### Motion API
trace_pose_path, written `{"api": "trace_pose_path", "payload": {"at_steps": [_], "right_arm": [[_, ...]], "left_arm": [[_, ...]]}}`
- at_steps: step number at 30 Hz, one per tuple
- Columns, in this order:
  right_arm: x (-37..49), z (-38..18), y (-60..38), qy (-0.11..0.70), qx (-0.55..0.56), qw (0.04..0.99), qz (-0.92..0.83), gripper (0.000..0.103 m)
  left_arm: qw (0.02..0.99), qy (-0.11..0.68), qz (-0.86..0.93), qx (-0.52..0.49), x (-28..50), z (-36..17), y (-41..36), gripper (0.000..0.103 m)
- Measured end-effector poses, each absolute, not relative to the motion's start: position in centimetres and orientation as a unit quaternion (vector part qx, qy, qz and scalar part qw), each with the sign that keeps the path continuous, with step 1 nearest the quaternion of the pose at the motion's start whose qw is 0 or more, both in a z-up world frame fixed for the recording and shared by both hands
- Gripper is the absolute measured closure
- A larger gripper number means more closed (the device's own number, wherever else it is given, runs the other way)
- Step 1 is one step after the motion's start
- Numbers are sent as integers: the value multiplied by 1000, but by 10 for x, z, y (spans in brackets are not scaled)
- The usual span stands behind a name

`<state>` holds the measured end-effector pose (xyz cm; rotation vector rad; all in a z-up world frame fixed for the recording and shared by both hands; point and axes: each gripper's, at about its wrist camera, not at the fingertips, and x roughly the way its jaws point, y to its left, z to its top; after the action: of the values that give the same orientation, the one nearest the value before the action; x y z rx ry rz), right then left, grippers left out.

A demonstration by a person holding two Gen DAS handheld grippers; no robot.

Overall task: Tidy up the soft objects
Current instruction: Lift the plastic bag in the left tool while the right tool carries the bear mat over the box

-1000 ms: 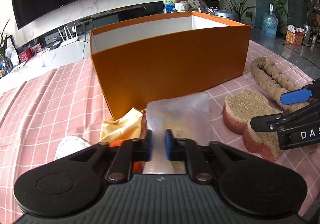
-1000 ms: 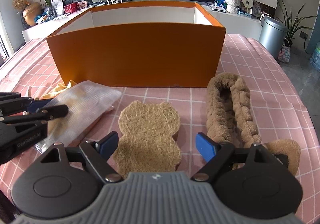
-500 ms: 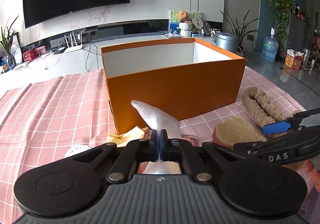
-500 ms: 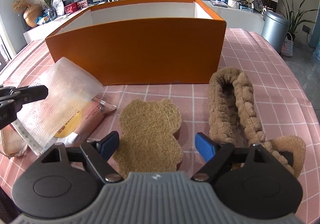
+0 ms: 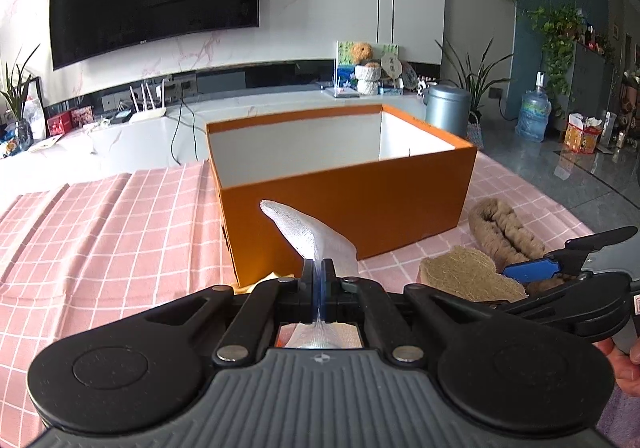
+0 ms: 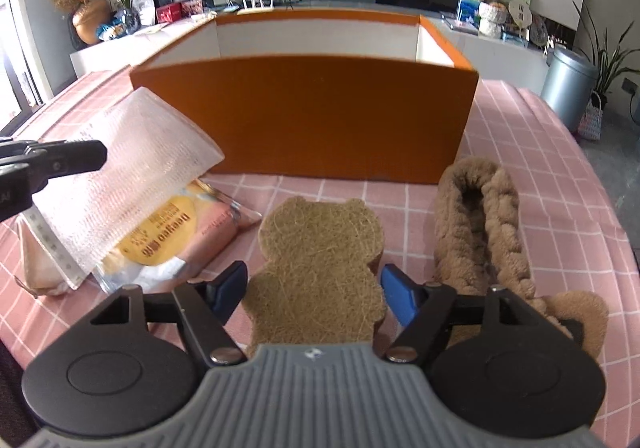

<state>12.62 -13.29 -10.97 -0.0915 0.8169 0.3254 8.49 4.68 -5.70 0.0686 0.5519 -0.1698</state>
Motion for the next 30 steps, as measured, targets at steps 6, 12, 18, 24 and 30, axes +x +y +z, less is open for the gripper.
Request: {"api": "trace_pose_path", "payload": {"at_steps": [6,12,18,24,30], "right_arm": [[116,-82,-140,366,-34,916,162,31],[115,-50,-144,336,-34,925,174,31],[133,-21,-146,313,-48,931,183,31],[169,9,-142,300,-65,932,191,31],[220,21,-130,301,-107,928,191,31]], "left_arm": [[965,244,-86,37,75,-36,42,102],[972,219,-80,31,78,-11,43,102],[977,198,-79,27,101,14,48,102],[977,194,-86,24,137,35,51,102],[974,207,-85,33,180,41,48,102]]}}
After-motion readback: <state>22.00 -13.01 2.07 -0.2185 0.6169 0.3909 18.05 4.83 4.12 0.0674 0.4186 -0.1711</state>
